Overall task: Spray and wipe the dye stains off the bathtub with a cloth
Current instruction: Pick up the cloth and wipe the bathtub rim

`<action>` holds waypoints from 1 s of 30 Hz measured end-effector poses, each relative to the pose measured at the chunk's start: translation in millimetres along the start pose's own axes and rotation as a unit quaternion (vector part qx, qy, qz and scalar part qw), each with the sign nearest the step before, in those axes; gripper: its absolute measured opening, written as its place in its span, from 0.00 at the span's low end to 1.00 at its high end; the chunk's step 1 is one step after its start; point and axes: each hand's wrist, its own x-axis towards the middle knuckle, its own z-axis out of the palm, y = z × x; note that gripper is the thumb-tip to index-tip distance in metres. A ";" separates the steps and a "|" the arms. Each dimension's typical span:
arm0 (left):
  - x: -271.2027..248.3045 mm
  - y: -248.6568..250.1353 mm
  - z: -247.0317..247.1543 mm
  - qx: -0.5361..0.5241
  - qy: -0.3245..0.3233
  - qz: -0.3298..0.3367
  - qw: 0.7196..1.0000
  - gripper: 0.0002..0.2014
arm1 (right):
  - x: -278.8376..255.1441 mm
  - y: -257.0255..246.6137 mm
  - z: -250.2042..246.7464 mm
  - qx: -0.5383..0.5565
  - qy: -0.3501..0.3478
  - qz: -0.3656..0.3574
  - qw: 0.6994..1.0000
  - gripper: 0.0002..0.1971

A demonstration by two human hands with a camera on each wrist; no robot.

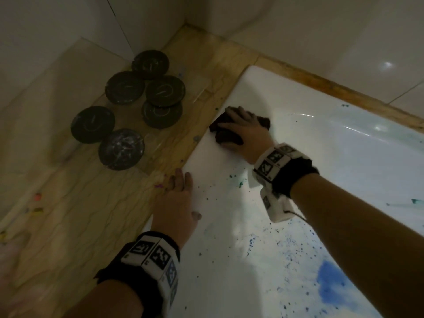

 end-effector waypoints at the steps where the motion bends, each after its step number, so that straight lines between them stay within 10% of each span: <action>1: 1.1 -0.3 -0.6 -0.007 0.004 0.003 1.000 0.44 | -5.4 -8.1 7.7 0.030 0.015 -0.018 0.999 0.24; 13: -56.8 -26.0 11.7 0.074 0.046 0.115 0.990 0.49 | -84.8 -67.7 48.3 0.142 -0.007 -0.152 0.978 0.13; 17: -69.9 -46.3 21.4 0.042 0.003 0.131 0.990 0.49 | -60.6 -62.7 3.8 0.245 0.170 -0.043 0.954 0.14; 21: -59.4 -61.0 37.1 -0.003 -0.048 0.149 0.988 0.39 | -26.3 -62.5 20.1 0.038 -0.028 0.068 0.997 0.27; 30: -47.5 -68.4 36.9 0.052 -0.109 0.158 0.980 0.48 | -85.9 -98.4 80.6 0.105 0.014 -0.088 0.990 0.19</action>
